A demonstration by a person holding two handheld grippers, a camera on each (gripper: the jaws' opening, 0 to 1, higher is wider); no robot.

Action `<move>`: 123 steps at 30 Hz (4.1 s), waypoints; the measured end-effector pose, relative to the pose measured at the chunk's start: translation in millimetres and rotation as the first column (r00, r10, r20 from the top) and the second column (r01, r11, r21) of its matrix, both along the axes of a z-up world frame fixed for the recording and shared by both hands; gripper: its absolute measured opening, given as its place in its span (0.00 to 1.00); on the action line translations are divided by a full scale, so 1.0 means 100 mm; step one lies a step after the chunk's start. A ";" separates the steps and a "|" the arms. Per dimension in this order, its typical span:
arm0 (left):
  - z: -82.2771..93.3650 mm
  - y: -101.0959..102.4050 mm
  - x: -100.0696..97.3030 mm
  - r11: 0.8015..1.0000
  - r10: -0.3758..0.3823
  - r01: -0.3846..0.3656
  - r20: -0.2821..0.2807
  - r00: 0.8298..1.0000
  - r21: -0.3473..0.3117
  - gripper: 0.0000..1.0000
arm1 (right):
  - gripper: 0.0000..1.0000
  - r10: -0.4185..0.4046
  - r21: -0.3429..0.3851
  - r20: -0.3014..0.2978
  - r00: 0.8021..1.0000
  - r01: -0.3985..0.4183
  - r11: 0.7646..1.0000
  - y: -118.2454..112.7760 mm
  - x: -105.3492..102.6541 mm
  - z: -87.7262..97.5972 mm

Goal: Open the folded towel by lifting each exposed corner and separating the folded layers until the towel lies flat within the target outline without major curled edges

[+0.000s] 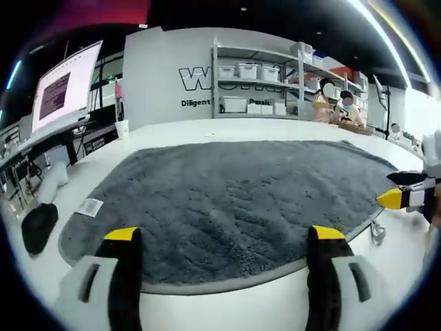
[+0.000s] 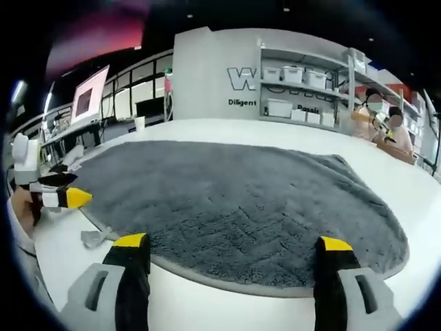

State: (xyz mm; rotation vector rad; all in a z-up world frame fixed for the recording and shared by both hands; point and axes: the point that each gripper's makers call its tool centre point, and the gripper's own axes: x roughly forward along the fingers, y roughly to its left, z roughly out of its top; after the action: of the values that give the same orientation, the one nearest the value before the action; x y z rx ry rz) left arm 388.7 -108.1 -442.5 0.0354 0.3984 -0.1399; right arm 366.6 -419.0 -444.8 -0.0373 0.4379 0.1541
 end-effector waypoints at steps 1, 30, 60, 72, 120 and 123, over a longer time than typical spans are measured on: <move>0.00 0.00 0.00 1.000 0.001 -0.001 0.002 1.000 0.000 0.99 | 0.99 -0.001 0.001 0.008 1.000 0.001 1.000 0.00 0.00 0.00; 0.01 0.01 -0.04 1.000 0.012 -0.012 0.011 1.000 0.000 0.98 | 0.99 0.006 0.000 0.015 1.000 -0.006 1.000 0.02 -0.06 0.01; 0.01 0.00 -0.08 1.000 -0.005 0.005 -0.011 1.000 0.004 0.98 | 0.99 0.037 -0.001 -0.027 0.999 -0.037 0.999 0.04 -0.14 0.01; 0.14 0.03 -0.10 0.999 -0.044 0.044 -0.004 0.999 0.018 0.99 | 0.99 0.096 0.014 -0.074 0.993 -0.095 0.995 0.08 -0.19 0.03; 0.31 1.21 -0.03 0.984 -0.114 0.122 0.070 0.991 -0.133 0.99 | 0.99 0.048 -0.012 0.018 0.999 -0.048 0.999 -1.40 -0.09 0.30; 0.29 1.20 -0.02 0.980 -0.132 0.141 0.069 0.989 -0.138 0.99 | 0.99 0.055 -0.002 0.023 0.998 -0.055 0.998 -1.44 -0.07 0.31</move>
State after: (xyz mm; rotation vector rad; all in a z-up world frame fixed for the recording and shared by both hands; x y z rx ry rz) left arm 387.1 12.2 -413.3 -0.0741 0.3256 -0.3022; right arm 359.2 -562.7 -413.5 -0.0522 0.4144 0.2077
